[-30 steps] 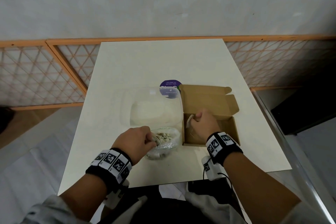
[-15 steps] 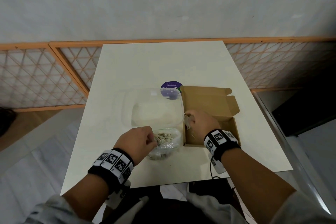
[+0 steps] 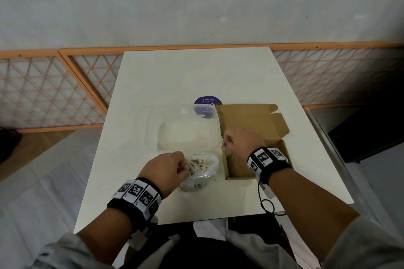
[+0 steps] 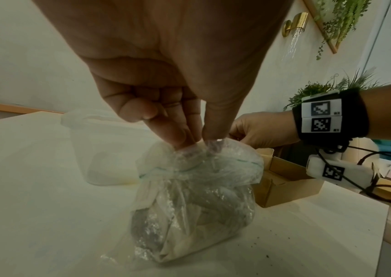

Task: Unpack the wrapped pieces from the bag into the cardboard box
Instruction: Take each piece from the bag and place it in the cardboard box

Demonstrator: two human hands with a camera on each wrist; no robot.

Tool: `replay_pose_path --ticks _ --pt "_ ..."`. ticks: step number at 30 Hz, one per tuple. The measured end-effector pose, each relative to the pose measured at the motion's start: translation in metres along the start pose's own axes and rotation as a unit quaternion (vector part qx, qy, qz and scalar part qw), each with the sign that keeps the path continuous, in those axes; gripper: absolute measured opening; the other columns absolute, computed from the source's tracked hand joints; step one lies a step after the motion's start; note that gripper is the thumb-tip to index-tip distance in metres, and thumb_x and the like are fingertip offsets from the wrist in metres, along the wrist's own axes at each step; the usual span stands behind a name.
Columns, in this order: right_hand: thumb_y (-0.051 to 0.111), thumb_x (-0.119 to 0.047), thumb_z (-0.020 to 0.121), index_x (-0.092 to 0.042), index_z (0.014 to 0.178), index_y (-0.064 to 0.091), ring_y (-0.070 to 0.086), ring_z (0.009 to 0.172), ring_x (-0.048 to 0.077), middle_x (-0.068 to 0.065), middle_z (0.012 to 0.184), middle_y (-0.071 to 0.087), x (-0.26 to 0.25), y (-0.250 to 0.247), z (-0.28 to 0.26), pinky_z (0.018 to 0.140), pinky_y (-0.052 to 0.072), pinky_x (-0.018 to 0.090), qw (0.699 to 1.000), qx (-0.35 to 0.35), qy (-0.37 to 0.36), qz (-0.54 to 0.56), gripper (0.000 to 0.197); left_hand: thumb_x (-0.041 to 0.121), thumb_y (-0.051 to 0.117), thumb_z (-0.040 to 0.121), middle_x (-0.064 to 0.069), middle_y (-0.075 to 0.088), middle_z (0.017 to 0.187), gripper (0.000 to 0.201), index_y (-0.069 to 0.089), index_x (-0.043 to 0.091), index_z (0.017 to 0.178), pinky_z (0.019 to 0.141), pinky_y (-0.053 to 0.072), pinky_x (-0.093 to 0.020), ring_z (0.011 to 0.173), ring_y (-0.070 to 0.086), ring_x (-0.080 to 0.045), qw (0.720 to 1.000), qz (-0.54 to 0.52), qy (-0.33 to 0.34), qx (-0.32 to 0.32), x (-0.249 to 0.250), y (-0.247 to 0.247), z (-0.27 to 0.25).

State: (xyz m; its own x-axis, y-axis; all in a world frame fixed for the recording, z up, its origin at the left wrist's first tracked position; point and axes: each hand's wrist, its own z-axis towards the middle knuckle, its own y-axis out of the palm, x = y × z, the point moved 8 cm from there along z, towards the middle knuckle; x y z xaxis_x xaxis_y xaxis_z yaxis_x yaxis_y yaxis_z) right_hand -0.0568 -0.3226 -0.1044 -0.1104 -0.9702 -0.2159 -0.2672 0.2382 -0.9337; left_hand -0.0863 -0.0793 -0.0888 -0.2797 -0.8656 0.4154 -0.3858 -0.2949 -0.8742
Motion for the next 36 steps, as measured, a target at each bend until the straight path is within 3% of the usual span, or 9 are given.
replay_pose_path --ticks 5,8,10,12,14,18,28,33,36 --pt "0.06 -0.029 0.098 -0.028 0.092 0.063 0.062 0.09 0.017 -0.004 0.097 0.067 0.017 0.0 -0.002 0.073 0.049 0.03 0.995 -0.036 0.06 0.066 0.007 0.042 0.066 0.091 0.013 0.069 0.091 0.012 0.063 0.031 0.094 0.079 0.054 -0.032 0.087 0.064 -0.011 1.0 -0.005 0.003 0.0 0.0 -0.001 0.0" --pt "0.063 -0.027 0.098 -0.012 0.096 0.073 0.062 0.084 0.021 0.005 0.092 0.07 0.019 0.002 -0.003 0.073 0.05 0.031 0.993 -0.09 0.072 0.039 0.018 0.041 0.066 0.091 0.013 0.069 0.092 0.011 0.062 0.03 0.094 0.079 0.053 -0.031 0.088 0.064 -0.012 1.0 -0.002 0.002 -0.001 0.001 -0.001 0.001" --pt "0.064 -0.026 0.097 -0.009 0.085 0.071 0.057 0.074 0.022 0.005 0.079 0.062 0.02 0.006 -0.003 0.069 0.049 0.031 0.988 -0.126 0.083 0.022 0.022 0.041 0.065 0.091 0.013 0.069 0.093 0.012 0.062 0.03 0.094 0.079 0.053 -0.032 0.088 0.064 -0.013 1.0 -0.002 0.002 -0.002 0.002 0.0 0.001" --pt "0.065 -0.025 0.093 -0.014 0.066 0.056 0.046 0.061 0.02 0.003 0.066 0.05 0.024 0.011 0.002 0.058 0.041 0.029 0.985 -0.135 0.104 0.036 0.03 0.041 0.065 0.091 0.012 0.069 0.093 0.012 0.062 0.03 0.093 0.079 0.053 -0.032 0.088 0.064 -0.014 1.0 0.0 0.001 -0.003 0.001 0.0 0.0" --pt "0.065 -0.026 0.092 -0.016 0.061 0.048 0.043 0.058 0.018 0.002 0.065 0.049 0.027 0.011 0.004 0.054 0.035 0.027 0.983 -0.125 0.121 0.052 0.037 0.042 0.065 0.091 0.012 0.069 0.093 0.012 0.063 0.03 0.094 0.079 0.053 -0.031 0.088 0.064 -0.013 1.0 0.002 0.0 -0.002 0.0 0.0 0.0" --pt "0.063 -0.038 0.097 -0.013 0.075 0.063 0.06 0.071 0.02 0.004 0.083 0.069 0.028 0.013 0.001 0.06 0.045 0.028 0.981 -0.088 0.159 0.069 0.033 0.042 0.066 0.091 0.014 0.068 0.092 0.013 0.064 0.03 0.095 0.079 0.052 -0.03 0.089 0.064 -0.012 1.0 -0.005 -0.001 -0.005 -0.001 0.0 0.001" --pt "0.053 -0.056 0.098 -0.014 0.072 0.06 0.056 0.064 0.02 0.002 0.071 0.06 0.03 0.012 -0.011 0.056 0.042 0.029 0.978 -0.058 0.185 0.081 0.049 0.041 0.064 0.092 0.012 0.069 0.092 0.013 0.061 0.029 0.095 0.08 0.055 -0.033 0.088 0.064 -0.014 1.0 0.001 0.004 -0.007 0.0 -0.004 0.0" --pt "0.056 -0.046 0.098 -0.017 0.073 0.054 0.056 0.07 0.021 0.001 0.075 0.059 0.025 -0.019 -0.016 0.06 0.04 0.031 0.986 -0.001 0.148 0.075 0.039 0.043 0.061 0.095 0.011 0.07 0.091 0.014 0.062 0.029 0.095 0.075 0.054 -0.031 0.085 0.065 -0.013 1.0 -0.001 0.003 0.026 0.001 -0.014 -0.003" --pt "0.057 -0.037 0.097 -0.013 0.079 0.058 0.052 0.07 0.021 0.0 0.074 0.056 0.01 -0.035 -0.022 0.064 0.044 0.034 0.988 0.023 0.104 0.11 0.03 0.044 0.066 0.093 0.012 0.061 0.1 0.02 0.061 0.03 0.106 0.077 0.053 -0.031 0.091 0.062 -0.013 0.997 -0.015 -0.007 0.072 -0.004 -0.024 -0.005"
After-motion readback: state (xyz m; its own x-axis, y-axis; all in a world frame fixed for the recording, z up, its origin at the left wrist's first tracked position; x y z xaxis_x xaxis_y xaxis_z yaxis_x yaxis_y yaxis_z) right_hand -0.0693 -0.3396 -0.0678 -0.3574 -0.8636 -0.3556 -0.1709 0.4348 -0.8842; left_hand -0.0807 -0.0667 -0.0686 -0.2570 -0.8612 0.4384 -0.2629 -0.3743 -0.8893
